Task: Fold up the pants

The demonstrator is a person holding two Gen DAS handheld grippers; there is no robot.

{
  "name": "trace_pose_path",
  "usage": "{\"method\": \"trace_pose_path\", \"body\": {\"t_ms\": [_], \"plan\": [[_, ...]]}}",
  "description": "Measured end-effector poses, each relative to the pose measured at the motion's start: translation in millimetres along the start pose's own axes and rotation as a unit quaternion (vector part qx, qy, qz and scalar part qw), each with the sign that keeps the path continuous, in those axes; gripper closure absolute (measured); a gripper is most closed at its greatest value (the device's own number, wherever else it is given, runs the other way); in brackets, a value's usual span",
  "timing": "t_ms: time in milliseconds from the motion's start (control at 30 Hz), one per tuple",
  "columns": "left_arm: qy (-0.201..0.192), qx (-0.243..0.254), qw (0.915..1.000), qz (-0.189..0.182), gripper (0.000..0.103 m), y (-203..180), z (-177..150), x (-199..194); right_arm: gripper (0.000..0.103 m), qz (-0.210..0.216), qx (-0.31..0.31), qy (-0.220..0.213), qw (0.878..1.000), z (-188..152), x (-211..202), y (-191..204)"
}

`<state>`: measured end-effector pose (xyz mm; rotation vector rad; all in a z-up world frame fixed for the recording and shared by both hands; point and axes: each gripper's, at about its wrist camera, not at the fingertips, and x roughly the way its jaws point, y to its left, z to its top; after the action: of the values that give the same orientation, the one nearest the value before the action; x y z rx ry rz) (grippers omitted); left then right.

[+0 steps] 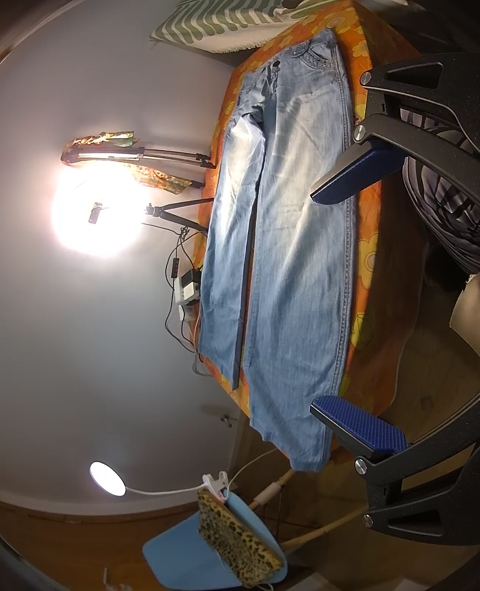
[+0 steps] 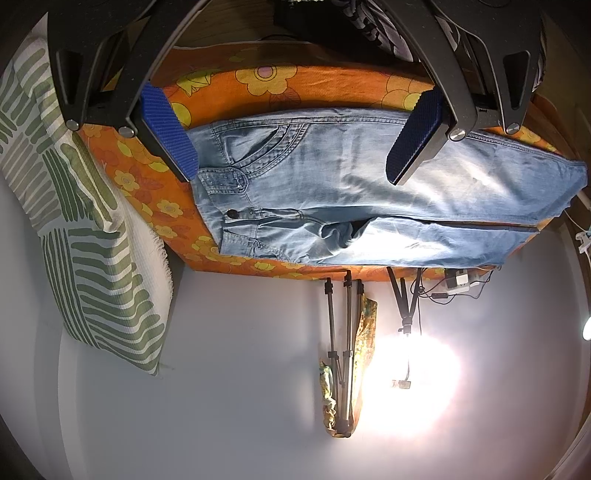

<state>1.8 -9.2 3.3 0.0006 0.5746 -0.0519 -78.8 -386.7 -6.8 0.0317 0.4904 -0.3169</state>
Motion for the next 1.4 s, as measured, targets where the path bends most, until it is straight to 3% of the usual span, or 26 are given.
{"method": "trace_pose_path", "body": {"t_ms": [1400], "plan": [[-0.007,-0.001,1.0000,0.000,0.000,-3.8,0.9,-3.8,0.000,0.000,-0.001,0.001,1.000,-1.3,1.0,-1.8]]}}
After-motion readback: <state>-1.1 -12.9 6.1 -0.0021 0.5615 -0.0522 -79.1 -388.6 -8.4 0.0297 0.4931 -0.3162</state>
